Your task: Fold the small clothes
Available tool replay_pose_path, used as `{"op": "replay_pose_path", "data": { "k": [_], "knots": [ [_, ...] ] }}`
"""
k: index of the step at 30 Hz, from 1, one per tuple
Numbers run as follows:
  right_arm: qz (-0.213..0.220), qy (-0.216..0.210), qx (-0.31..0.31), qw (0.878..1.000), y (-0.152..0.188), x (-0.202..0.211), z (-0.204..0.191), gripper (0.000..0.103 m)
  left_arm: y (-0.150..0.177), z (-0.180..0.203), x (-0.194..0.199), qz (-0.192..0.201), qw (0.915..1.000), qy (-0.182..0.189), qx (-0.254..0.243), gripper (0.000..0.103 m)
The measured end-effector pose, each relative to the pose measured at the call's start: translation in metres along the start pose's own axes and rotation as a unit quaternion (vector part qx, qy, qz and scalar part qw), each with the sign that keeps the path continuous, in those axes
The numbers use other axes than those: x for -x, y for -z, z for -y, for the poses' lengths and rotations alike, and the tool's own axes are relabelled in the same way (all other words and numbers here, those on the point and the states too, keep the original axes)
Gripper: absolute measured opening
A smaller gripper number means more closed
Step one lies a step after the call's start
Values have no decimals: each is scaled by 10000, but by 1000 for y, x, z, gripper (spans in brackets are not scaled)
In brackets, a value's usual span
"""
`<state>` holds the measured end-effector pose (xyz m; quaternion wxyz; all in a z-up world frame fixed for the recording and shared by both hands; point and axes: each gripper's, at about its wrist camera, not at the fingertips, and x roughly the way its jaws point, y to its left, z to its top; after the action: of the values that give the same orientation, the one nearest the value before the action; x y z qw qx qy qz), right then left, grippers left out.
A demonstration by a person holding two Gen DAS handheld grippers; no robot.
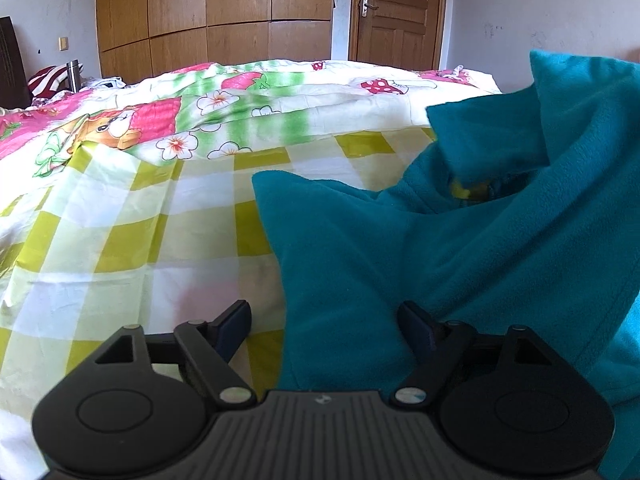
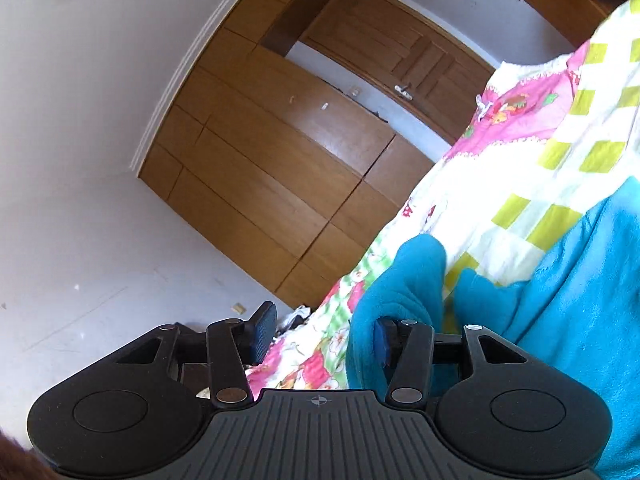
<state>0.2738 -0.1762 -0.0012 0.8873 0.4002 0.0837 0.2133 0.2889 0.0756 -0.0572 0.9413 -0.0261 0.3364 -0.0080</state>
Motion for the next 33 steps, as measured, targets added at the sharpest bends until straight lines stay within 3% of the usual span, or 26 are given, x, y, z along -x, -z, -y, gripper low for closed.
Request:
{"op": "replay_pose_path", "data": {
  "k": [4, 6, 8, 10, 12, 15, 18, 21, 26, 31, 33],
  "knots": [
    [806, 269, 1060, 9907, -10, 22, -23, 48, 2, 2, -2, -13, 9999, -91, -71, 95],
    [879, 268, 1220, 9883, -18, 27, -27, 49, 1, 2, -3, -18, 9999, -91, -74, 95],
    [541, 564, 1243, 9892, -25, 28, -21, 49, 1, 1, -3, -14, 10000, -67, -43, 95],
    [-67, 876, 1029, 9908, -22, 25, -3, 49, 1, 1, -3, -7, 10000, -70, -50, 95],
    [-518, 1370, 906, 9851, -15, 32, 14, 49, 2, 1, -2, 5, 10000, -77, -58, 95],
    [-1176, 1743, 159, 9775, -4, 34, 50, 49, 2, 1, -2, 0, 10000, -71, -48, 95],
    [-1765, 1470, -936, 9687, 12, 27, 84, 49, 2, 2, -3, -5, 9999, -92, -71, 95],
    [-1794, 1379, -997, 9690, 20, 12, 90, 49, 2, 2, -3, -4, 9999, -112, -90, 96],
    [-1353, 1217, -1143, 9766, 10, -7, 93, 49, 4, 4, -4, 37, 9998, -157, -137, 97],
    [-930, 460, -1349, 9854, -8, -7, 96, 49, 6, 4, -4, 59, 9998, -166, -127, 98],
    [-902, 493, -1273, 9865, -6, -11, 98, 49, 6, 4, -4, 63, 9998, -167, -128, 98]
  ]
}}
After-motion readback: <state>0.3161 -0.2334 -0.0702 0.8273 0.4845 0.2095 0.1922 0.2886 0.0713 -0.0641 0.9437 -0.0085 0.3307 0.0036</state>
